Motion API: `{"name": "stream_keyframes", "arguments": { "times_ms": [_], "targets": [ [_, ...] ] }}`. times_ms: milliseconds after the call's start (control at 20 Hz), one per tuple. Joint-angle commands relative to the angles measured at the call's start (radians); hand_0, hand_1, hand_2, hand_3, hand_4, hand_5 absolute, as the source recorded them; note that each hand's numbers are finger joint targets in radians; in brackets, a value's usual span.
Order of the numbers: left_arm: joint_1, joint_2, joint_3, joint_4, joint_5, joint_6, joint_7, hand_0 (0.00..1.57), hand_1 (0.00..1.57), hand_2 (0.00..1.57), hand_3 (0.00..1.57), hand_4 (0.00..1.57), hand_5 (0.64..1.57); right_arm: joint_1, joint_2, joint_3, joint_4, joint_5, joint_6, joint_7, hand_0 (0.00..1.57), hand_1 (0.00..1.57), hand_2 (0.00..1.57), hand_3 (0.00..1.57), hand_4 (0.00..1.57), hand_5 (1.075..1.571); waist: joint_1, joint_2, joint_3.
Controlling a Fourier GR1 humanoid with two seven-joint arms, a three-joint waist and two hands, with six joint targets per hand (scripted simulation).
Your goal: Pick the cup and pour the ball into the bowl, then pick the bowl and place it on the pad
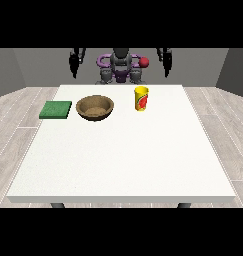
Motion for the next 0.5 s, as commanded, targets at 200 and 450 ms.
{"name": "stream_keyframes", "arguments": {
  "times_ms": [200, 450],
  "targets": [
    [-0.018, 0.040, 0.015, -0.098, 0.013, -0.006, 0.090, 0.00, 0.00, 0.00, 0.00, 0.00, 1.557, -0.013, -0.045, -0.017, -0.094, -0.009, 0.002, 0.096, 0.00, 0.00, 0.00, 0.00, 0.00, 1.569, -0.011, -0.246, -0.0178],
    [-0.094, 0.002, 0.123, -0.196, 0.174, 0.036, 0.233, 0.00, 0.00, 0.00, 0.00, 0.00, 1.558, 0.035, -0.145, -0.168, -0.100, -0.217, 0.161, 0.127, 0.00, 0.00, 0.00, 0.00, 0.00, 1.569, -0.031, -0.181, -0.0193]
  ]
}}
